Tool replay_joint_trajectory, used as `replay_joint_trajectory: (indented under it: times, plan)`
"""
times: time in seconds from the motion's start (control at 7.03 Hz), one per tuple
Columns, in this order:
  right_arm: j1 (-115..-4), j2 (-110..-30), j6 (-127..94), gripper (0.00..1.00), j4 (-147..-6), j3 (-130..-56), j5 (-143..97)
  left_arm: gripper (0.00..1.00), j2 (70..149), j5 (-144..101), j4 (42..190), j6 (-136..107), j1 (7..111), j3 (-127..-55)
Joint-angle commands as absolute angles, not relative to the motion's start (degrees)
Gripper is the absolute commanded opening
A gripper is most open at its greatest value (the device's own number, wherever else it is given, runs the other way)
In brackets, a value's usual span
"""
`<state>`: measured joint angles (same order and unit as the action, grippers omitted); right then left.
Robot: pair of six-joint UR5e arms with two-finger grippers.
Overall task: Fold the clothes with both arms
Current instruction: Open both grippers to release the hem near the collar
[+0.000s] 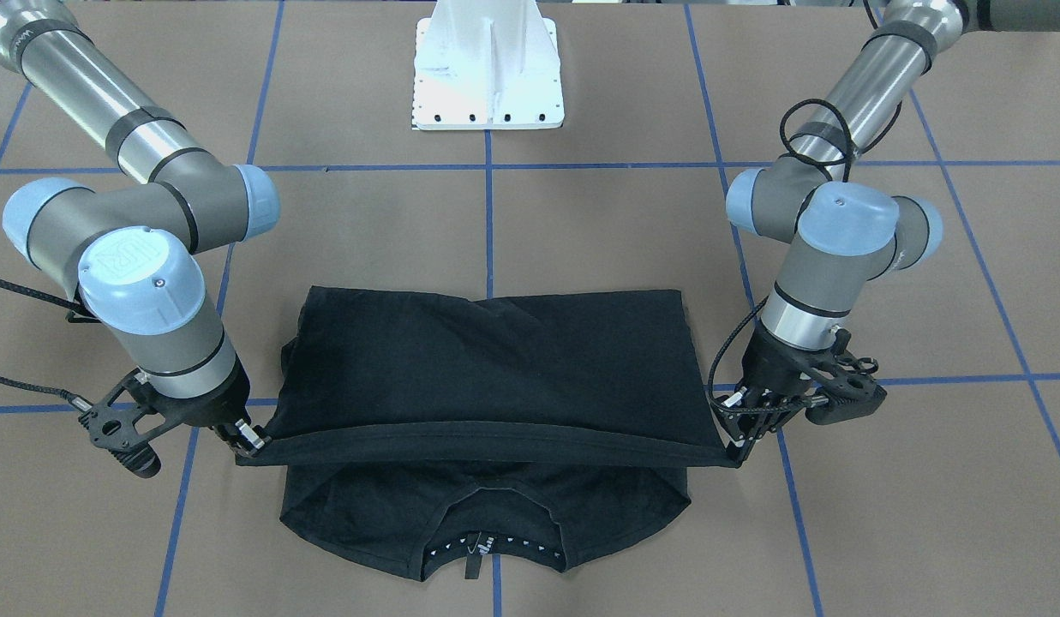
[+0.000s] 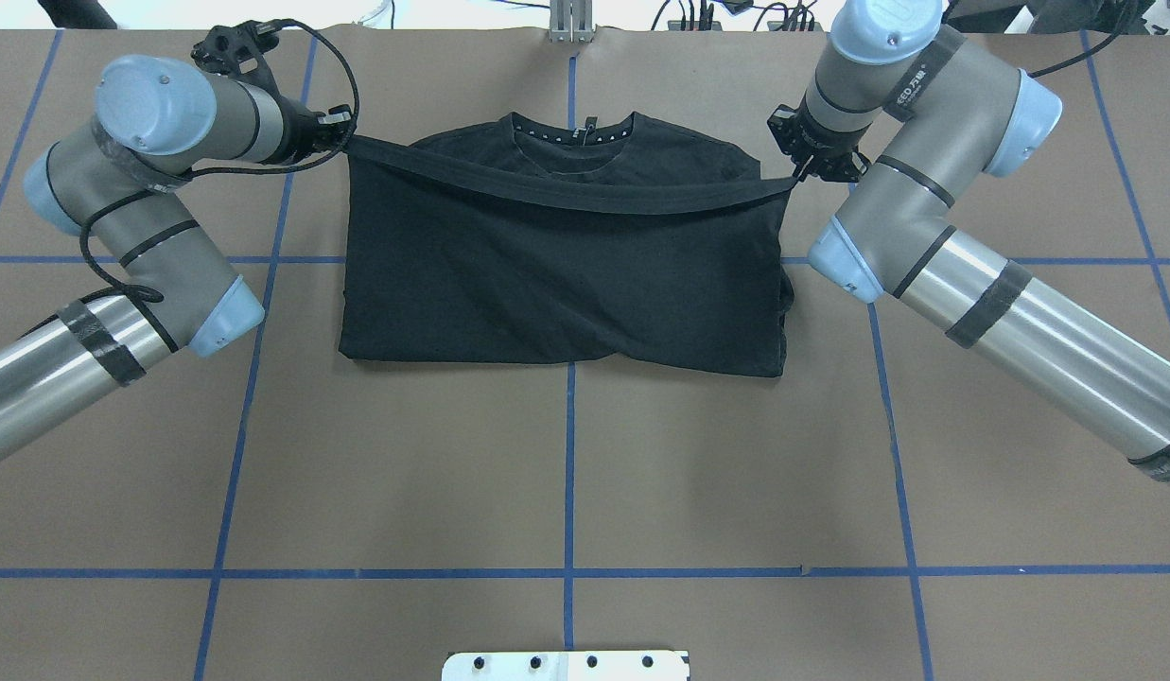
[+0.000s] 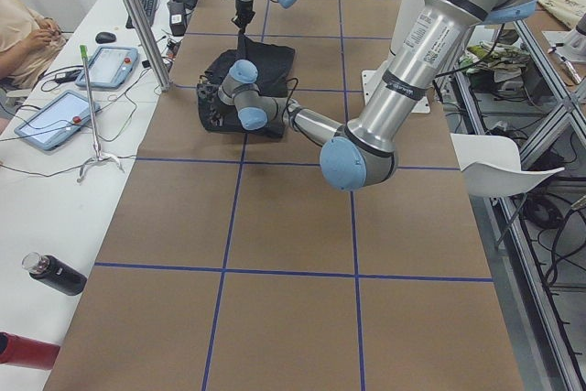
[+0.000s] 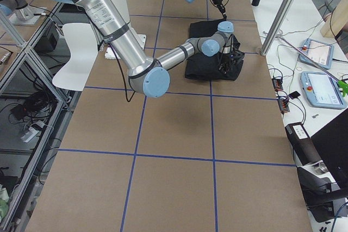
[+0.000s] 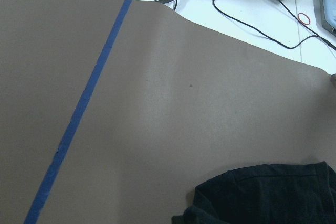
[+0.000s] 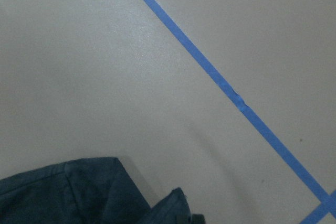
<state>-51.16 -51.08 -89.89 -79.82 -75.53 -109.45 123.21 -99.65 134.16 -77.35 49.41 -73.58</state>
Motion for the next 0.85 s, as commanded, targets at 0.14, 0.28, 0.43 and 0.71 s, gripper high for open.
replay_joint_trajectory:
  times: [0.14,0.28,0.43,0.71]
  plan:
    - [-51.1,-49.8,-89.8,0.29,-78.3,-72.5,-107.5,0.32,126.3,-97.8,136.8,-77.5,49.4,-67.5]
    - [-51.2,-48.9,-90.6,0.49,-78.2,-72.6,-107.5,0.36,126.6,-97.8,137.2,-77.6,49.4,-67.6]
    - [-50.6,-50.1,-92.0,0.64,-77.7,-77.2,-108.1,0.37,126.7,-98.0,137.3,-77.8,49.5,-68.5]
    - [-43.8,-61.9,-102.1,0.72,-77.6,-95.2,-107.3,0.4,125.9,-98.3,137.1,-78.0,49.6,-70.7]
